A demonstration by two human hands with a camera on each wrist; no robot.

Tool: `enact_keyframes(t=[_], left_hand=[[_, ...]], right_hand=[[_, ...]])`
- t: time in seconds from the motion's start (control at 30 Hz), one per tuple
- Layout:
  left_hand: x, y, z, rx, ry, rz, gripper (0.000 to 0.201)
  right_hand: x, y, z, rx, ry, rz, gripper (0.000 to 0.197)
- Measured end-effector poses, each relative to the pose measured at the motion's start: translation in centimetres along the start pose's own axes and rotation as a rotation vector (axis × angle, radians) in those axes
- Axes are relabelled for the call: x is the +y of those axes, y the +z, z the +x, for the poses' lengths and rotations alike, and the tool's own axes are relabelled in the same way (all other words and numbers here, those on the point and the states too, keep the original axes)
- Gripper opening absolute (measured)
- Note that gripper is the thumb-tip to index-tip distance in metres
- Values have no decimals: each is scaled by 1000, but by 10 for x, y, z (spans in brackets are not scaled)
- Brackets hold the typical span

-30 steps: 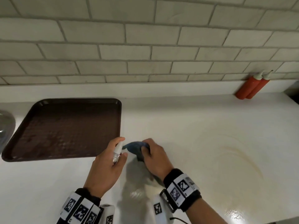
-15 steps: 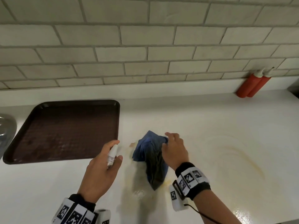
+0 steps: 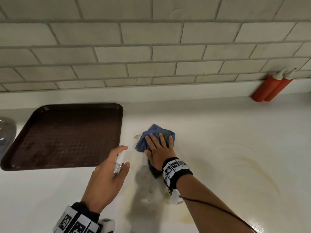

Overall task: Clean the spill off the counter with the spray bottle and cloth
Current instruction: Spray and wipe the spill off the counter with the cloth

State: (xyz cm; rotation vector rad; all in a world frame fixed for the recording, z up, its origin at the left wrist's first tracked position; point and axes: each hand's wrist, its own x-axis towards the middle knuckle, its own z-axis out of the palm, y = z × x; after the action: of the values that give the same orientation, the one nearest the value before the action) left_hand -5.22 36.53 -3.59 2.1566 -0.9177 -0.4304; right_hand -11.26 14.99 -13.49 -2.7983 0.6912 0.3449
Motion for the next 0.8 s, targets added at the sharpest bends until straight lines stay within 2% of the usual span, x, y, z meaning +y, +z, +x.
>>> enact_keyframes(t=[0.2,0.33,0.47,0.57,0.7,0.8], left_hand=[[16,10,10,21,24,7,39],[35,30,25,8,25,51,40],[61,60,43,33,24,92,43],[83,83,52,29,27,86,43],[110,109,54,8,51,91,41],[126,127,51,-25,58,87,40]], right_hand=[[58,-20,30,-6,95,48,58],[125,-24,9,-10,234,81,58],[175,-14,-54,26,304,78,62],[200,4,-118,49,336,61,79],[234,33,-209,95,413,59,62],[259,41,-249,91,446,67,60]])
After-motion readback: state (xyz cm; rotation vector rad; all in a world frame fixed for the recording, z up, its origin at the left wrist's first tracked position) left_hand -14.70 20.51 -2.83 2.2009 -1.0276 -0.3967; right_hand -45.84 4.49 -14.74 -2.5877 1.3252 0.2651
